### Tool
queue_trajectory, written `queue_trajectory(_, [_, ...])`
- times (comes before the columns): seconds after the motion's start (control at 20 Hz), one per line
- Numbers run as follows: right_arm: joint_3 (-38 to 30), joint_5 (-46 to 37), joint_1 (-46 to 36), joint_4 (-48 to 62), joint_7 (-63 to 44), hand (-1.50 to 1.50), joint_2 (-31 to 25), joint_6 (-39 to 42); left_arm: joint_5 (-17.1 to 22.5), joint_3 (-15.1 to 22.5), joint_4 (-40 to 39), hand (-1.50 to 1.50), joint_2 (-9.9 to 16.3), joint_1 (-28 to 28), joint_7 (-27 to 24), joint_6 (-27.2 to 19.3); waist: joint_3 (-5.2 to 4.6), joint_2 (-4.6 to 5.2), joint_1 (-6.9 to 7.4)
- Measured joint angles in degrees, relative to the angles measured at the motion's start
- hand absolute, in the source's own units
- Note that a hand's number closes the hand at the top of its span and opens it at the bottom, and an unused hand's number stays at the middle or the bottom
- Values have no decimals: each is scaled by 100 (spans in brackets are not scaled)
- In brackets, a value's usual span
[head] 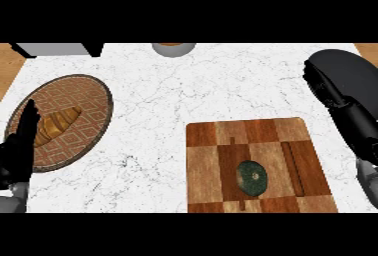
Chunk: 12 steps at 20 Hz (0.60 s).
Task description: Pick the squash from the cutting board and place it in the pan
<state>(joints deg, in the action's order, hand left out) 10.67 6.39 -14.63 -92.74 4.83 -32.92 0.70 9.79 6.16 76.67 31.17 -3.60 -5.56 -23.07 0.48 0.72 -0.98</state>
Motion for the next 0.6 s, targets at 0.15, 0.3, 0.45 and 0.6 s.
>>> queue_trajectory(0.15, [476, -135, -157, -319, 142, 150, 49, 390, 156, 210, 74, 0, -213, -179, 150, 311, -27, -37, 73])
queue_trajectory(0.3, [1245, -320, -580, -694, 450, 150, 105, 1058, 446, 642, 280, 0, -670, -350, 330, 756, -54, -29, 250])
queue_trajectory(0.45, [1489, -1244, -1157, -1030, 948, -150, -115, 1019, 791, 933, 363, 0, -1044, -350, 509, 1141, -79, -103, 266])
queue_trajectory(0.6, [1843, -1697, -1153, -871, 1803, -150, 189, 801, 1119, 1094, 494, 0, -1309, -383, 760, 1422, -55, -58, 273])
